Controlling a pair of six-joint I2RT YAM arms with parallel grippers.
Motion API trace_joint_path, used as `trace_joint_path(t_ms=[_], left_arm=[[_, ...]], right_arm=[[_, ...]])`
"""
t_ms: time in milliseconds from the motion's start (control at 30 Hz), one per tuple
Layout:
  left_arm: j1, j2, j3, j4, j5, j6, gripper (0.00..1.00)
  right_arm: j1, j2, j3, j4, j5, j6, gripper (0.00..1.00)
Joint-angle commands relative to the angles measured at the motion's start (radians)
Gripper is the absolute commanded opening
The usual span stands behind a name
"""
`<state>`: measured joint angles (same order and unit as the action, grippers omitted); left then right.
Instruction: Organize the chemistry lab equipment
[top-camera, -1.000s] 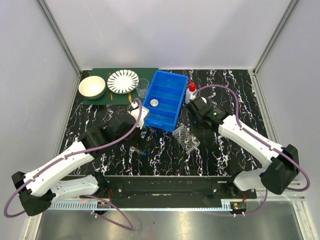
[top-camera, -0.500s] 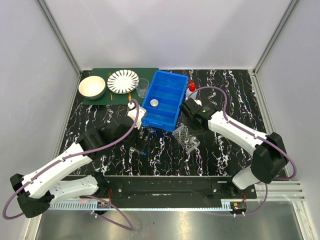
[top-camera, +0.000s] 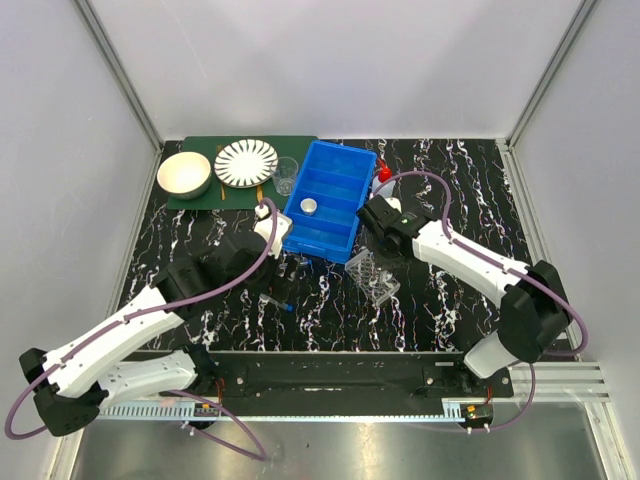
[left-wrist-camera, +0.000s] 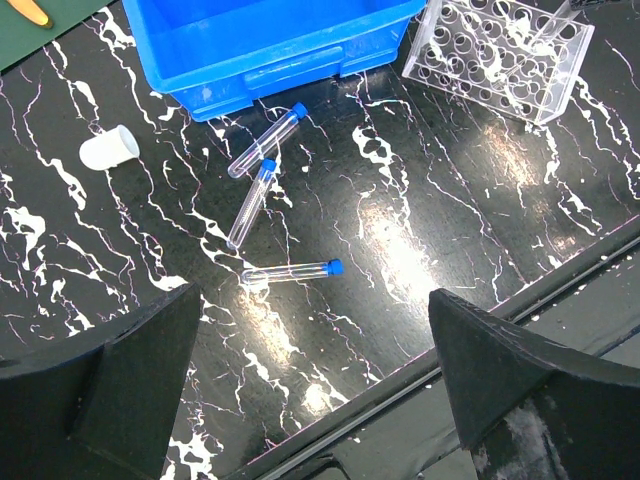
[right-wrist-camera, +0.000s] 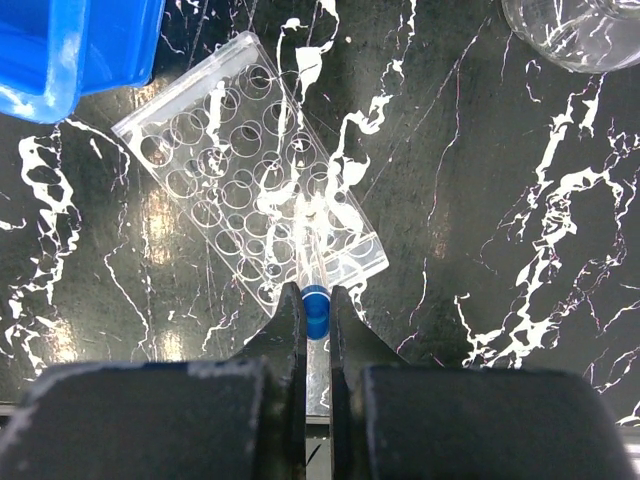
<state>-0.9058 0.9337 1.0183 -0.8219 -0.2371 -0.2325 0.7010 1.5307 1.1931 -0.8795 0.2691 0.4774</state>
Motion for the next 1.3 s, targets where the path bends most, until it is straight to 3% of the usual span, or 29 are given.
trace_joint_path(t_ms=[0,1033,1267], left_arm=[[-0.001,-0.024,-0.003,0.027,-0.027,0.013,0.99],[-0.001,0.007,0.002,0.047,-0.001,0.018,0.99],[-0.001,0.011,0.006,0.047,0.007,0.019,0.99]], right_arm=[[-0.008,0.023,0.043,0.024,0.033,-0.011,0.00],[-0.012,0.000,-0.090,0.136,0.015,0.020,0.00],[-0.012,-0.004,-0.099,0.140,0.016,0.024,0.15]])
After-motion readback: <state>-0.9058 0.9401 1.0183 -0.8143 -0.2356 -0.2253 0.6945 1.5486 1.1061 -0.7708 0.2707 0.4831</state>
